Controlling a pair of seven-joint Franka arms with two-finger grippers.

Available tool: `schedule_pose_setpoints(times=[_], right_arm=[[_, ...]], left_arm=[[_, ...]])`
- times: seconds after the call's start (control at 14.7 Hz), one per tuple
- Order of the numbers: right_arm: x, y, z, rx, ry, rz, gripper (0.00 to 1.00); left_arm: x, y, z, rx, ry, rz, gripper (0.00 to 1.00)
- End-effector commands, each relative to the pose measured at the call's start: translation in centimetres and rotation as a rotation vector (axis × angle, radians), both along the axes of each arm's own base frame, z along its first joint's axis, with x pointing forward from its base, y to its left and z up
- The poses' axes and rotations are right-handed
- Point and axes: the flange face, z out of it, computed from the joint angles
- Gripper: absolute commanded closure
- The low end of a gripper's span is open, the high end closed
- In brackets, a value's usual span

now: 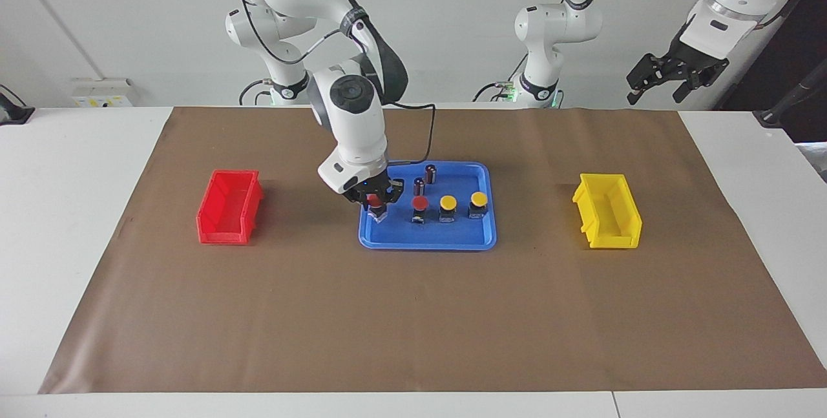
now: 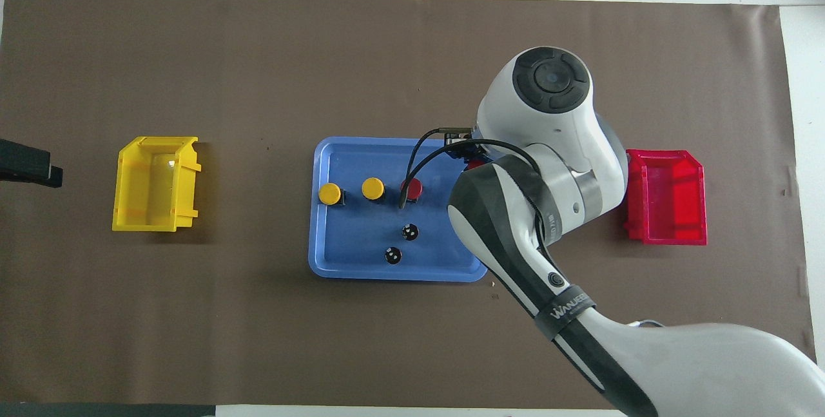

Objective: Sort red and yellow buttons by color
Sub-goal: 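Drop the red button into the red bin while the left gripper reaches out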

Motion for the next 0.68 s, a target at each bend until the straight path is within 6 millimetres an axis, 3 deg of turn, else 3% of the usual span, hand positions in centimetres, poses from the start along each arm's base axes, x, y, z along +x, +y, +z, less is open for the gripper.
schedule_pose_setpoints(times=[0.0, 0.2, 0.34, 0.48, 0.61], right_arm=[[1.8, -5.2, 3.5, 0.023, 0.024, 0.022, 0.78], [2.2, -12.0, 5.7, 0.021, 0.062, 0.074, 0.78], [2.1, -16.8, 6.5, 0.029, 0.095, 0.143, 0.78], [2.2, -22.9, 6.4, 0.048, 0.119, 0.203, 0.78], [2.1, -26.4, 6.5, 0.059, 0.118, 0.254, 0.78]], left_arm=[[-0.8, 0.5, 0.0, 0.014, -0.012, -0.009, 0.0], [-0.8, -1.0, -2.1, 0.015, -0.068, 0.025, 0.0], [-0.7, -6.2, -6.2, 0.013, -0.107, 0.067, 0.0], [-1.1, -12.3, -11.9, -0.004, -0.136, 0.103, 0.02], [-2.1, -17.5, -16.9, -0.017, -0.139, 0.13, 0.08]])
